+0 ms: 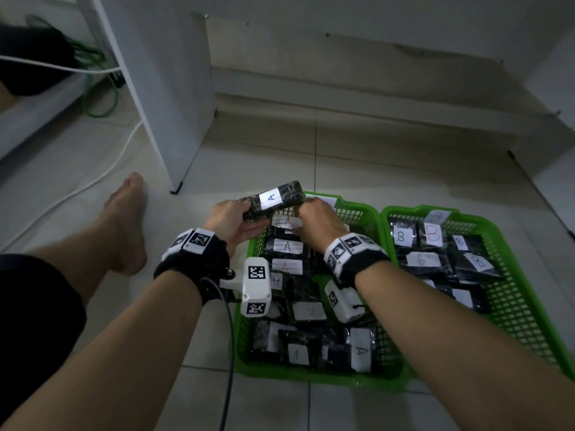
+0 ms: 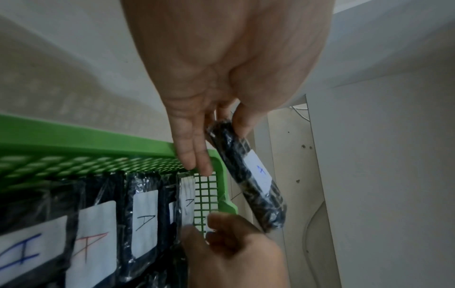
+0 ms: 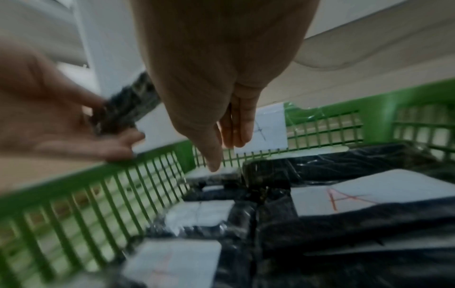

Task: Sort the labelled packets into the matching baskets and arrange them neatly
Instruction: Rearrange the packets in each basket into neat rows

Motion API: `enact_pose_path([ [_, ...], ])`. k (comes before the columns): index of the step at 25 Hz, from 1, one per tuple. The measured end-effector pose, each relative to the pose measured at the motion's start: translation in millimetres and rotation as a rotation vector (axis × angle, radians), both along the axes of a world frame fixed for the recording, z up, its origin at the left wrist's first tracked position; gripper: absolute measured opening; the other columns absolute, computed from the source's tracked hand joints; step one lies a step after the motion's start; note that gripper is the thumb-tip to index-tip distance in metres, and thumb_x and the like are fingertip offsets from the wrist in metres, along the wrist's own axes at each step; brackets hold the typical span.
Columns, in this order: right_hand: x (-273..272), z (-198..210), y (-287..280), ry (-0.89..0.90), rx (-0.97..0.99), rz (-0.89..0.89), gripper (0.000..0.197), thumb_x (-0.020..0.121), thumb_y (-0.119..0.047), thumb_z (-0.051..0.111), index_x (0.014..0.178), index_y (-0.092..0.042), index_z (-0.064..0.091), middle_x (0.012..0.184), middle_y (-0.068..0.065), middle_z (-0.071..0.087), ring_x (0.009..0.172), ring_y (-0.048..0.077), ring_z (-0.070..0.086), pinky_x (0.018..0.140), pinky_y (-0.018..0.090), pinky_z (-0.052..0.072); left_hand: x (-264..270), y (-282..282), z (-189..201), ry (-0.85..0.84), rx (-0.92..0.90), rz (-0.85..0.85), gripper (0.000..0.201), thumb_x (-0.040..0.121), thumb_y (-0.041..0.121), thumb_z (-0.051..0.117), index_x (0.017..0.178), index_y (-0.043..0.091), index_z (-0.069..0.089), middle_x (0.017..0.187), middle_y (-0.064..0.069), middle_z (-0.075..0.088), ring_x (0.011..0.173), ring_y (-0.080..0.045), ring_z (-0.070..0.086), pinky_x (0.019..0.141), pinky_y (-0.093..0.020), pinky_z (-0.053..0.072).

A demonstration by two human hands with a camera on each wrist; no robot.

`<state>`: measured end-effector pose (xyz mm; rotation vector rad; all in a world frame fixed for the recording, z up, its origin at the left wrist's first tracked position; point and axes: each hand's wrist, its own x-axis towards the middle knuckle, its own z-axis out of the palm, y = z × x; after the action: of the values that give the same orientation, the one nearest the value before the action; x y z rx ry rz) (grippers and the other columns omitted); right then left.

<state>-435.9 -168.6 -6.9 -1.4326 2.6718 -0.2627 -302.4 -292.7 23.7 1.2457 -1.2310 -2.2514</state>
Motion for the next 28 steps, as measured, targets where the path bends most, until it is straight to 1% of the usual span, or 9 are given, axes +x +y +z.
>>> enact_pose_path([
  [3,-12.2,17.3,32.7,-0.145,-0.270,-0.192,0.024,0.080,-0.005,0.080,0.099,-0.012,0.067,0.097,-0.002,0.066,0.081,0.013,0.065,0.063,0.011,0.045,-3.1,2.4,8.5,-0.018,-0.126,-0.045,0.012,0.096,0.003,0.057,0.106,0.009,0.056,0.102,-0.020,0.070,0.084,-0.035,0.071,0.083,-0.045,0.060],
  [7,-25.8,38.8,85.1,-0.296,-0.450,-0.157,0.068,0.065,-0.019,0.093,0.127,-0.026,0.063,0.117,-0.009,0.062,0.095,0.009,0.062,0.079,0.027,0.055,-16.3,18.0,13.4,-0.064,-0.411,-0.258,0.014,0.087,0.009,0.073,0.097,0.016,0.067,0.097,-0.014,0.075,0.073,-0.024,0.073,0.075,-0.040,0.062],
  [11,-26.6,42.7,108.8,-0.272,-0.269,-0.021,0.052,0.065,-0.022,0.092,0.115,-0.021,0.076,0.115,-0.005,0.072,0.107,0.013,0.061,0.098,0.036,0.048,-29.3,38.8,14.1,-0.076,-0.575,-0.330,0.009,0.085,0.016,0.076,0.090,0.021,0.072,0.087,-0.010,0.077,0.076,-0.028,0.075,0.082,-0.045,0.060],
  [16,-27.7,47.5,136.8,-0.520,-0.310,-0.091,0.063,0.068,-0.011,0.089,0.128,-0.019,0.070,0.121,-0.004,0.068,0.109,0.008,0.061,0.082,0.012,0.040,-46.6,56.5,7.6,-0.063,-0.535,-0.319,0.008,0.087,0.010,0.074,0.085,0.014,0.068,0.086,-0.018,0.075,0.073,-0.032,0.075,0.079,-0.046,0.060],
  [20,-22.7,49.8,143.1,-0.510,-0.371,-0.142,0.057,0.067,-0.036,0.093,0.119,-0.025,0.072,0.106,-0.017,0.067,0.096,-0.006,0.060,0.075,0.007,0.041,-56.5,71.9,9.4,-0.077,-0.443,-0.310,0.014,0.090,0.006,0.069,0.102,0.002,0.063,0.096,-0.023,0.072,0.071,-0.033,0.075,0.072,-0.045,0.062],
  [22,-19.2,47.8,140.7,-0.424,-0.249,-0.143,0.051,0.066,-0.039,0.094,0.110,-0.026,0.074,0.098,-0.016,0.069,0.088,-0.004,0.064,0.076,0.019,0.050,-56.3,78.3,11.7,-0.166,-0.419,-0.490,0.018,0.091,0.009,0.068,0.105,0.001,0.061,0.094,-0.024,0.073,0.073,-0.032,0.075,0.074,-0.045,0.062],
  [24,-12.4,44.7,138.0,-0.327,-0.010,-0.126,0.046,0.070,-0.039,0.091,0.109,-0.026,0.071,0.097,-0.012,0.068,0.089,0.009,0.065,0.080,0.029,0.054,-49.9,77.7,12.4,-0.331,-0.602,-0.745,0.019,0.093,0.022,0.066,0.102,0.006,0.067,0.100,-0.017,0.074,0.084,-0.030,0.075,0.082,-0.043,0.060],
  [26,-4.0,41.3,139.1,-0.243,0.159,-0.107,0.044,0.076,-0.037,0.087,0.114,-0.026,0.068,0.104,-0.007,0.064,0.095,0.014,0.061,0.084,0.031,0.052,-42.6,74.8,9.2,-0.481,-0.939,-0.958,0.028,0.096,0.031,0.057,0.111,0.013,0.072,0.119,-0.005,0.069,0.107,-0.025,0.066,0.093,-0.032,0.051],
  [28,-2.0,40.3,138.7,-0.191,0.138,-0.105,0.038,0.080,-0.030,0.085,0.114,-0.023,0.069,0.108,-0.006,0.062,0.097,0.014,0.056,0.084,0.027,0.046,-35.9,75.6,5.0,-0.540,-1.065,-1.066,0.032,0.099,0.023,0.049,0.122,0.016,0.069,0.133,-0.004,0.061,0.119,-0.023,0.056,0.090,-0.024,0.040],
])
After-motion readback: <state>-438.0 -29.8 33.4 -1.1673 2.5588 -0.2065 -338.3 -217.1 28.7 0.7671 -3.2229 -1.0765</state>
